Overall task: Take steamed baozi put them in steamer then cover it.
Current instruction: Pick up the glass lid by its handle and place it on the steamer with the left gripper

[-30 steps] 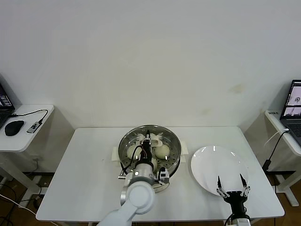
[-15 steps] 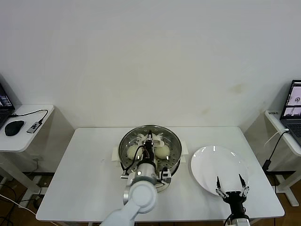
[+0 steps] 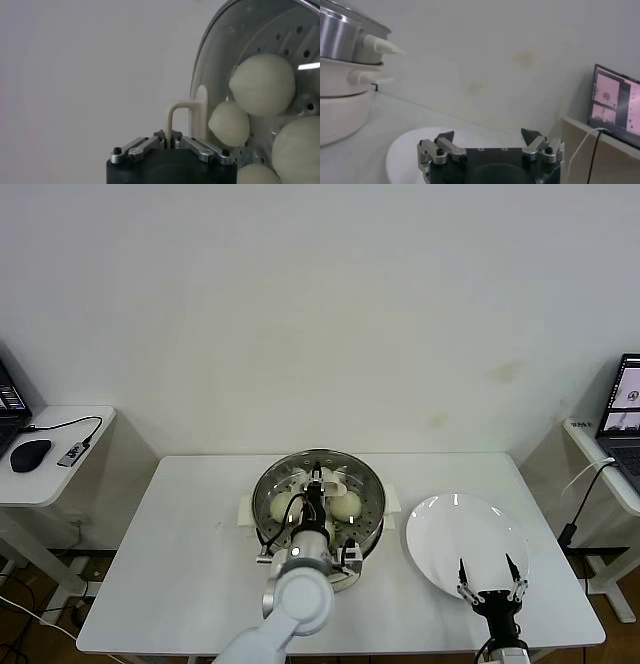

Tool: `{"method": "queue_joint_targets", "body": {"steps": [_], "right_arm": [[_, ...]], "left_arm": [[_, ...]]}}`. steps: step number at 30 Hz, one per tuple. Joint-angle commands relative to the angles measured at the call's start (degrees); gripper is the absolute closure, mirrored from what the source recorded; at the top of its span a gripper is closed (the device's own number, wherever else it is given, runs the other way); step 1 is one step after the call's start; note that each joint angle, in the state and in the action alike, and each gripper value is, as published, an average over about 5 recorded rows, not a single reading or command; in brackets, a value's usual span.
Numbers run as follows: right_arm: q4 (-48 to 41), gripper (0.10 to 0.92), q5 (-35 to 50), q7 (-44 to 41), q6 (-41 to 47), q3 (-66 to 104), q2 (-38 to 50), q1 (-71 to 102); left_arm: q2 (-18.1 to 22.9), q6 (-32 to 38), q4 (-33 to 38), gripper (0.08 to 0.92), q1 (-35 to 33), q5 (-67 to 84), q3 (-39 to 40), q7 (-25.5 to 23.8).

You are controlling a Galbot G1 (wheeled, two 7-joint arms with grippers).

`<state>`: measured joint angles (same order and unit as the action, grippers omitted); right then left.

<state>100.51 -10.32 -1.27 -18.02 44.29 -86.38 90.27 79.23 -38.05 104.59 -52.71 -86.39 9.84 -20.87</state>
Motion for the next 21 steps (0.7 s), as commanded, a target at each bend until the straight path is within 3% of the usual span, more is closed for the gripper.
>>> {"method": "queue_joint_targets", "body": {"steps": [1, 9, 16, 21], "right_arm": [[0.12, 0.203, 0.05, 0.19, 0.17, -0.15, -0.05, 0.05], [0.53, 0.203, 0.18, 0.66, 0.54, -0.44, -0.12, 0.23], [0.15, 0.203, 0.07, 0.81, 0.50, -1.09, -0.38, 0.20], [1.02, 0.203, 0.02, 0.95, 0.70, -1.29, -0.47, 0.50]], "left_arm": [[0.59, -0.02, -0.15, 0.862, -0.17, -0.02, -0.01, 0.29], [0.31, -0.36, 1.40, 0.826, -0.94, 1.30, -0.14, 1.67], [-1.32, -0.69, 6.87, 0.632, -4.07, 2.93, -0.58, 2.40], [-5.30, -0.12, 14.53, 0.485, -10.21, 5.69, -1.40, 4.51]]}}
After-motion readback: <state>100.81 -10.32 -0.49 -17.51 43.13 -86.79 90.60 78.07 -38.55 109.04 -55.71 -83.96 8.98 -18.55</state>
